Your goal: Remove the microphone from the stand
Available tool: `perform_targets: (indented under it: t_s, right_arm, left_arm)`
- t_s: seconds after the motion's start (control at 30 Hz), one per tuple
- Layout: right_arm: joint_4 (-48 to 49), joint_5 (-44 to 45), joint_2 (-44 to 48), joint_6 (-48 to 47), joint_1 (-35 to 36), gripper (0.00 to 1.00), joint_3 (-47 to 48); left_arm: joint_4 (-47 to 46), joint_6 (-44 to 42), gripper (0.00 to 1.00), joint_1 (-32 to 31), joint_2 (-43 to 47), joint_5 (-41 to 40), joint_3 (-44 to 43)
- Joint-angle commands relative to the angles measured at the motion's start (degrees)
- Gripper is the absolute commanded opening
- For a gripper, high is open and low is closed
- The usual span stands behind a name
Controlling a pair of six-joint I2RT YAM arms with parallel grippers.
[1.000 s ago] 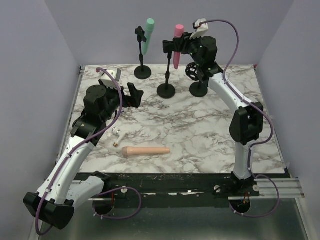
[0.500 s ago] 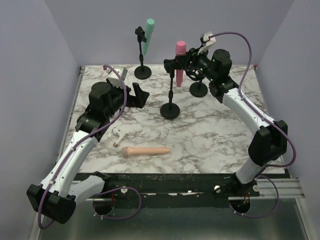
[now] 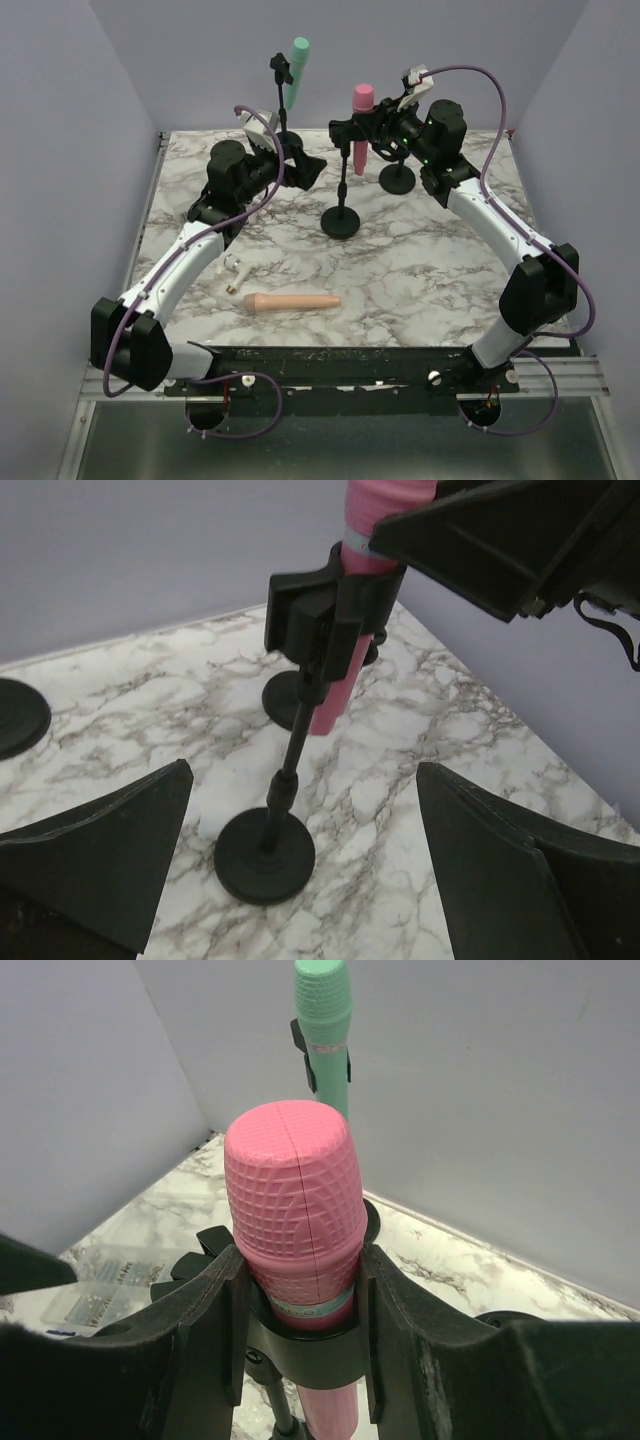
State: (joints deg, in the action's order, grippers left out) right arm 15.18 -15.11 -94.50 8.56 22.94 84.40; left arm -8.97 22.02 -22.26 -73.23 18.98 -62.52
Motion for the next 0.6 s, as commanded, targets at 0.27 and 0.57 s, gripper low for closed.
perform_targets:
  t_s: [0.27,0.57]
  right_arm:
    - [0.45,-4.71,1.13,1.82,0.44,0.01,0.39]
    - [0.30,-5.11,1.60,2.03,0.44,0.01,0.73]
  left_arm:
    - [-10.66,-12.20,0.99,-0.33,-18.03,22.05,-16.14]
    - [0.22,-17.04,0.81,-0.41,-25.29,22.97,-25.29]
